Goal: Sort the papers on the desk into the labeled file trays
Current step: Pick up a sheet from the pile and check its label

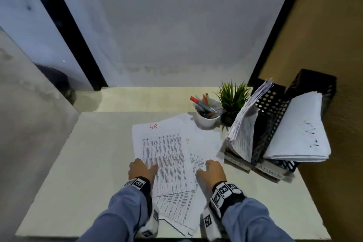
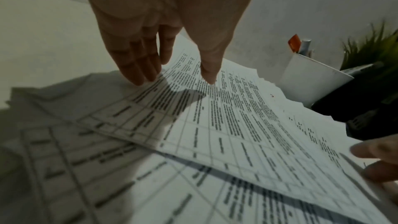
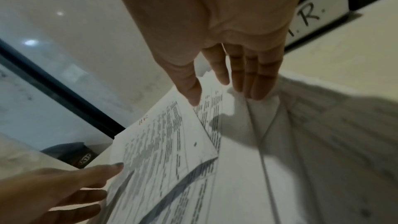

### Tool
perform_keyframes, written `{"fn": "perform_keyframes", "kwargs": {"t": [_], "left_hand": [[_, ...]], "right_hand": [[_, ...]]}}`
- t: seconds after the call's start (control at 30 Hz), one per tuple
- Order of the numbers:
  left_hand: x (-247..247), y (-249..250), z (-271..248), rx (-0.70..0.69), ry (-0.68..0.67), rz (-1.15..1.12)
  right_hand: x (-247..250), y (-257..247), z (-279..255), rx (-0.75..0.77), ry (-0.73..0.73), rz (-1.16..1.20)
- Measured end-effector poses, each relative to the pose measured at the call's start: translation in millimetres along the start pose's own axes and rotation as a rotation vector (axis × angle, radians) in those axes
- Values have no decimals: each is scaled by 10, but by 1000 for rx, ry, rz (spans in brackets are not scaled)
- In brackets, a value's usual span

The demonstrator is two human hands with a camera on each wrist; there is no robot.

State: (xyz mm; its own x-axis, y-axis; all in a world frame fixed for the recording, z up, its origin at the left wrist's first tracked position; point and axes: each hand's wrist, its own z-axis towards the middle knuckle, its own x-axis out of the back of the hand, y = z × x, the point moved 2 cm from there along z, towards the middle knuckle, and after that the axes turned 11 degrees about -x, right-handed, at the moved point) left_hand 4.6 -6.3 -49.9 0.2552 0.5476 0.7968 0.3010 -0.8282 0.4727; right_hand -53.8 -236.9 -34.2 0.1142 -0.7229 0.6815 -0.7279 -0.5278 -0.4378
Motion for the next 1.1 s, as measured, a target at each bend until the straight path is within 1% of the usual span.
{"fn": "perform_keyframes", "kwargs": {"t": [0.1, 0.13, 0.2, 0.27, 0.33, 0.4, 0.43, 0.53, 0.63, 0.73, 0.77, 0.83, 0.87, 0.9, 0.93, 0.97, 1.0, 1.03, 1.07, 1.1], "left_hand": [[4, -32, -46, 111, 58, 63], [25, -63, -47, 141, 84, 38], [60, -150, -20, 154, 128, -135], [101, -229, 7, 85, 175, -258], [149, -259, -6, -28, 198, -289], [171, -278, -36, -131, 191, -335], [174, -296, -55, -155, 179, -377], [198, -345, -140, -157, 154, -515], [284, -294, -262, -209, 130, -627], [348, -253, -297, -331, 183, -624], [352, -232, -293, -336, 212, -638], [345, -187, -286, -289, 266, -747], [329, -165, -271, -274, 264, -811], [318, -128, -267, -257, 236, -844], [311, -84, -263, -253, 183, -844], [288, -58, -244, -257, 124, -830], [262, -26, -231, -263, 65, -816], [241, -5, -216, -264, 14, -795], [229, 12, -203, -263, -20, -754], [207, 10, -164, -257, -30, -709]], "right_hand": [[-128, -37, -17, -6, -1, 35], [-155, -58, -27, 0, 14, 24], [-201, -81, -54, -5, 12, 20], [-235, -80, -60, -23, -16, 52], [-220, -77, -62, -50, -41, 128], [-185, -67, -32, -80, -63, 231], [-165, -67, -10, -95, -80, 278], [-122, -51, 82, -115, -110, 389], [-111, -65, 173, -148, -167, 546], [-98, -53, 211, -155, -197, 554], [-75, -66, 207, -142, -199, 551], [-89, -63, 225, -167, -224, 577], [-96, -64, 237, -177, -226, 621], [-94, -83, 229, -189, -223, 590], [-71, -113, 193, -227, -226, 563], [-52, -128, 199, -214, -270, 552], [-33, -142, 198, -114, -361, 594], [-7, -136, 232, -47, -401, 630], [41, -141, 226, -6, -393, 617], [67, -164, 221, -30, -383, 571]]}}
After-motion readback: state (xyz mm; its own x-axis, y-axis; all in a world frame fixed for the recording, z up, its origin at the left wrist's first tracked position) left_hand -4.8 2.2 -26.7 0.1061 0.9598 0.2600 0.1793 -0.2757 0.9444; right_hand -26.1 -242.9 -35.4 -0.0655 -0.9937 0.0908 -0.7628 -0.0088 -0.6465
